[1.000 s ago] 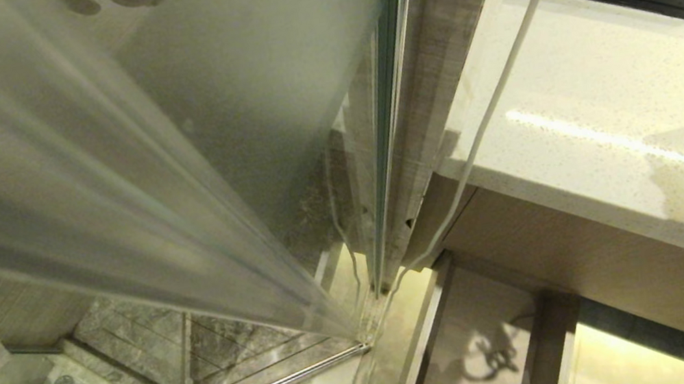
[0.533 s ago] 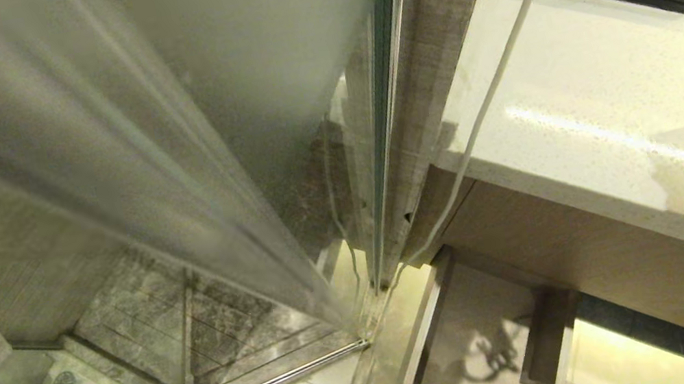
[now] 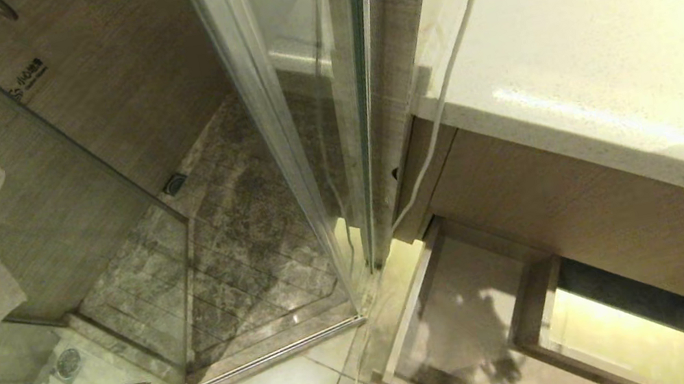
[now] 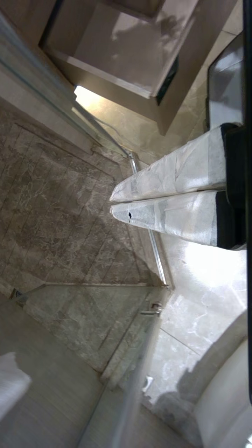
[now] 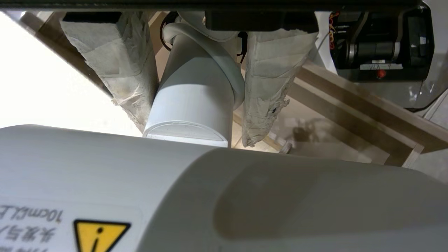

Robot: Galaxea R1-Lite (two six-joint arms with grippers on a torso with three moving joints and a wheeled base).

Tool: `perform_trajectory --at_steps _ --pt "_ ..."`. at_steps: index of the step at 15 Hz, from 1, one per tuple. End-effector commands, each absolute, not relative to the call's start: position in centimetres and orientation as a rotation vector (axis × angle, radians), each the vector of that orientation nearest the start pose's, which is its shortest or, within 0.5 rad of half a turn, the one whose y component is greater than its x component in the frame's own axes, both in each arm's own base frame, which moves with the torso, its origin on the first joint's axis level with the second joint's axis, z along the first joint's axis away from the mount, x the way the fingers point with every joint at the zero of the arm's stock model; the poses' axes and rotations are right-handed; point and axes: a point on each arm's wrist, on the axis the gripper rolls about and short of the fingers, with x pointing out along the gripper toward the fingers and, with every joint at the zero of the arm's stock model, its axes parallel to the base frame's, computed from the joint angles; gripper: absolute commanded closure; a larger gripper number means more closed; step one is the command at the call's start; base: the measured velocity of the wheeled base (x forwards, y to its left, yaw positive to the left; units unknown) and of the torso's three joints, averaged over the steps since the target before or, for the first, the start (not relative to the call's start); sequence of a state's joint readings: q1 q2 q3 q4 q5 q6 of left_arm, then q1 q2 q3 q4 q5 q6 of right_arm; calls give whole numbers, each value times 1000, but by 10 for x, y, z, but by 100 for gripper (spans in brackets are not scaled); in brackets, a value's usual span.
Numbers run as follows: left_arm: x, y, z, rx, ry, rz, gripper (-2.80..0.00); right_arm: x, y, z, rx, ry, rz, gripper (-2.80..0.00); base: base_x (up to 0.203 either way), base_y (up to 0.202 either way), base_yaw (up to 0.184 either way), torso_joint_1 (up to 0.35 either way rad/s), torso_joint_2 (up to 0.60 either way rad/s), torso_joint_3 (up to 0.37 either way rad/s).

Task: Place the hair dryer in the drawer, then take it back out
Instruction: Put it into the drawer

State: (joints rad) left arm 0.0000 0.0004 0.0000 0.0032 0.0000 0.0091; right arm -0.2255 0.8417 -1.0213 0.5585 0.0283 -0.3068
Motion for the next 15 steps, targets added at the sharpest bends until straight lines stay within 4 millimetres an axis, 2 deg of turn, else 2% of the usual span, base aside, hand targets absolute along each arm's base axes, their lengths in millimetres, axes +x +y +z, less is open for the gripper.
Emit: perform_trajectory --at_steps 1,8,15 --pt "-23 0 75 9 3 2 0 50 -11 288 -255 407 -133 0 0 0 0 -295 57 -242" --pt "-23 0 75 9 3 1 0 52 -11 284 -258 393 -132 0 0 0 0 -280 12 -272" --pt "-23 0 75 9 3 0 0 51 -10 283 -256 390 -123 0 0 0 0 -44 -4 -46"
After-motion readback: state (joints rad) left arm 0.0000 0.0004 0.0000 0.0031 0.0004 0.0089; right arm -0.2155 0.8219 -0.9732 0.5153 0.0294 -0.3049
